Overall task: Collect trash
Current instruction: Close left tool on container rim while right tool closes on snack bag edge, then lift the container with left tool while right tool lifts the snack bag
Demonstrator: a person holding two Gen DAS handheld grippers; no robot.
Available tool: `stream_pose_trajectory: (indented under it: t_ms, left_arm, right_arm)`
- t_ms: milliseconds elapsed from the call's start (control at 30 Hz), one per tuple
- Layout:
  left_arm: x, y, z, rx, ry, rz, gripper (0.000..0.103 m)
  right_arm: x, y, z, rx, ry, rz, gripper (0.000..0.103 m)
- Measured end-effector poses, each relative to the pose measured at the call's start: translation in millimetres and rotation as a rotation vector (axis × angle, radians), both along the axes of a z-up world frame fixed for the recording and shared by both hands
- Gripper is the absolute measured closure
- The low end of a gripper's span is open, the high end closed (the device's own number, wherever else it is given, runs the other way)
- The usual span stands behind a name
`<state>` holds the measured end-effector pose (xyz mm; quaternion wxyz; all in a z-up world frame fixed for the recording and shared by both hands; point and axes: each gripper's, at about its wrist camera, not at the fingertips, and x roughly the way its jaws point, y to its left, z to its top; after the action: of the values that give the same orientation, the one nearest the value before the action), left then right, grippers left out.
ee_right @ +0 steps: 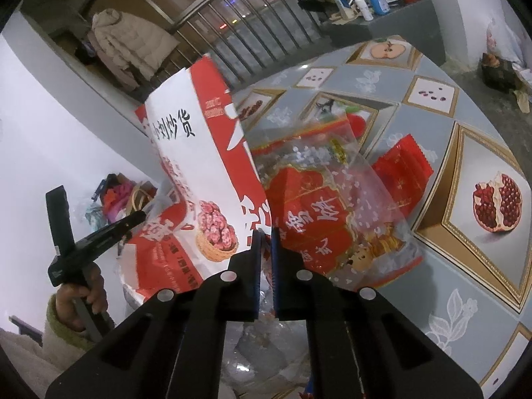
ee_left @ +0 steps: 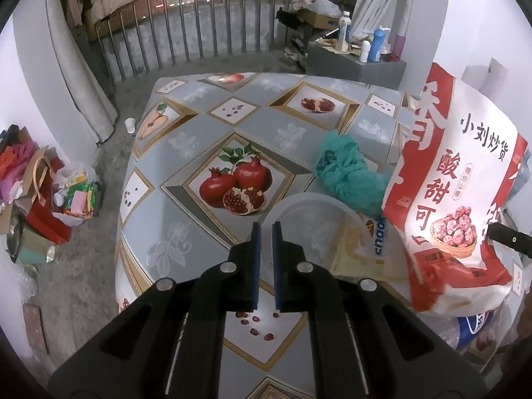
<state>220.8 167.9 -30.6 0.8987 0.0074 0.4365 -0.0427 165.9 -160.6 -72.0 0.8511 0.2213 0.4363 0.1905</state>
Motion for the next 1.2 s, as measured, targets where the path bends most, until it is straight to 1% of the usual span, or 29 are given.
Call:
stream_pose_trajectory:
  t_ms: [500,700,1033,1100,1200]
  left_arm:
    - [-11.3,3.4,19.1,-0.018,-0.053,0.022,0.100]
    - [-18.1,4.8,32.0,-0.025,-0.088,0.028,0.100]
    - [-42.8,4.3,59.4,-0.042,-0.166,0.028,0.100]
    - [-47.0,4.1,62.1,-0.044,-0.174,0.026,0.100]
    - [-53.4,2.9,62.1,-0.054,-0.176,0.022,0.100]
  right_arm:
    - [-11.4,-6.0,21.0,0.097,-0.084,0.027,0.101]
    - [-19.8,-10.8,31.5,0.133,-0.113,0.026,0.101]
    - [-47.1,-16.8,63.0,0.115,-0.201,0.009,0.101]
    - [-53.5,-17.4,66.0,0.091,-0.213,0.000,0.101]
    - [-62.1,-17.8,64.6,0.041,-0.202,-0.015,0.101]
